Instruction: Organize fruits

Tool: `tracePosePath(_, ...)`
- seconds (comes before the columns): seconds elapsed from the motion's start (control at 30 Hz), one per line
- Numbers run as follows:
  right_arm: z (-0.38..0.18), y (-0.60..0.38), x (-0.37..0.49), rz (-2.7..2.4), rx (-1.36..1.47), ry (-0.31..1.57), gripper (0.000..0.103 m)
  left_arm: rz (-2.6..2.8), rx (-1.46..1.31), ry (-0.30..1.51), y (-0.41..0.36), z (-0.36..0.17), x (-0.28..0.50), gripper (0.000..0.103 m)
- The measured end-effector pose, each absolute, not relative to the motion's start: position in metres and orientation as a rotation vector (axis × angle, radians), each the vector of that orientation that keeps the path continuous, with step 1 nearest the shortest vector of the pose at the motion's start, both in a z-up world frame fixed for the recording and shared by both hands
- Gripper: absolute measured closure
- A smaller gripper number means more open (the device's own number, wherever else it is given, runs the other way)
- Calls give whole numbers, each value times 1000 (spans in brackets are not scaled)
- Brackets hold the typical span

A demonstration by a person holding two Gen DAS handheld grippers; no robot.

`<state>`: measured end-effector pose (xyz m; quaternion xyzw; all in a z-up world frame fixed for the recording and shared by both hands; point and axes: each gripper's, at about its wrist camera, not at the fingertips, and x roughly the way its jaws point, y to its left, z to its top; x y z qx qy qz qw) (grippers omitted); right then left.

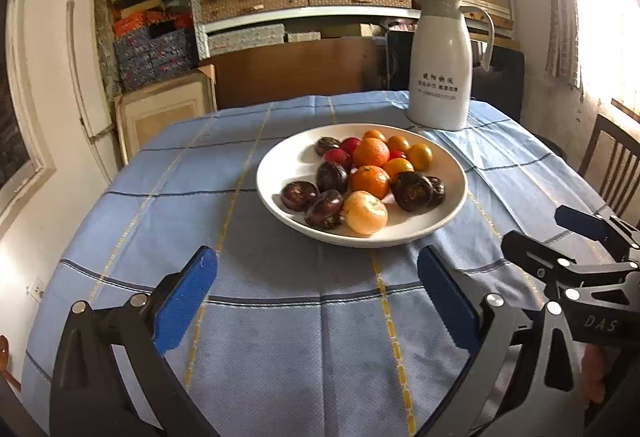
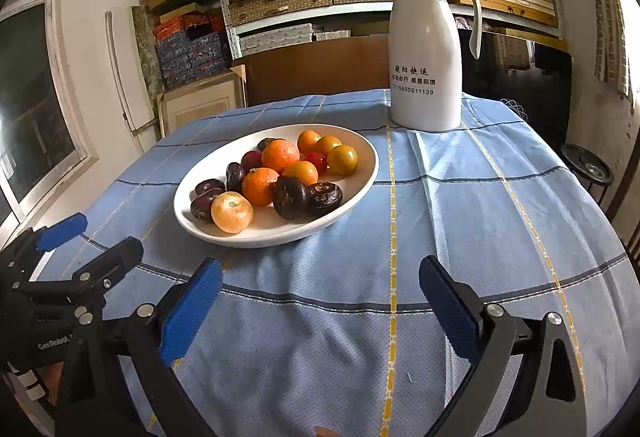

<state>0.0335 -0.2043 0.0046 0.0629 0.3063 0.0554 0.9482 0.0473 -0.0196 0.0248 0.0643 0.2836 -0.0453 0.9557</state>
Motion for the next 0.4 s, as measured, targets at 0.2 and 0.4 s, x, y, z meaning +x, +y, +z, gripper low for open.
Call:
tracePosePath(0.2,5,-204,33,112,129,624,4,-111,113,585,-18,25,49,5)
tracePosePath(0.4,5,-205,33,114,132,625,4,-91,113,593,-17,24,51,5)
